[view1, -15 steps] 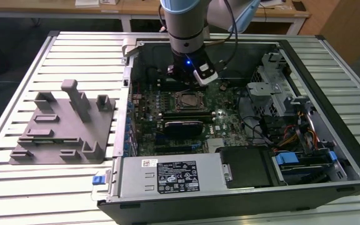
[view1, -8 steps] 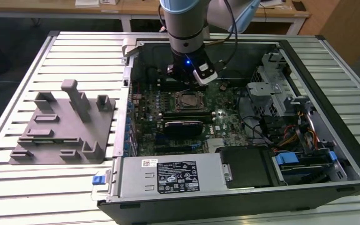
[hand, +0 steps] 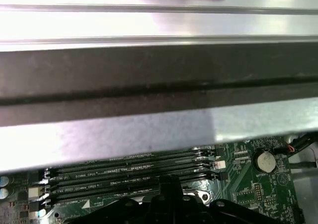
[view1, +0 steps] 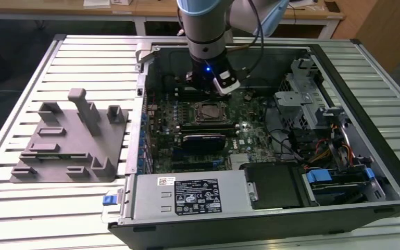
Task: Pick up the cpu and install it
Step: 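Install the first cpu locking lever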
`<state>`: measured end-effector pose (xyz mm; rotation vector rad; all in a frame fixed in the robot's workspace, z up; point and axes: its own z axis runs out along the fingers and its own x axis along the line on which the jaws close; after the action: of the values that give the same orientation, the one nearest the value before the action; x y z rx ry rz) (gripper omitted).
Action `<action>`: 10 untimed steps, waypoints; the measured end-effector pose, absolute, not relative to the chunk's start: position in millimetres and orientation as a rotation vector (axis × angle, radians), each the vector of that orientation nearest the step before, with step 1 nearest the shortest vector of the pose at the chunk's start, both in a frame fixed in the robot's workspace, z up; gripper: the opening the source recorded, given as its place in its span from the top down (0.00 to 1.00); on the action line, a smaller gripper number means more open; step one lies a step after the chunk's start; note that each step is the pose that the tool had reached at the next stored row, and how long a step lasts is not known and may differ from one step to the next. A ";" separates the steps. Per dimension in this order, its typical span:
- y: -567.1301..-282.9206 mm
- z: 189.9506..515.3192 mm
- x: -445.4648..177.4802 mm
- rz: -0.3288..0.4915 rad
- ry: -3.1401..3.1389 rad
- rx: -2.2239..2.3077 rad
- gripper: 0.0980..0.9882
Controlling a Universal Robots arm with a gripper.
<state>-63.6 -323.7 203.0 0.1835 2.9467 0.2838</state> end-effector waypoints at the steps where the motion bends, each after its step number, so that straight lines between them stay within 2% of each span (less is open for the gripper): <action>1: -323.4 202.7 -63.6 0.283 2.946 0.193 0.99; 10: -319.7 200.7 -64.5 0.278 2.939 0.245 0.99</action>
<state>-64.5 -319.7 200.7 0.2451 2.9386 0.2781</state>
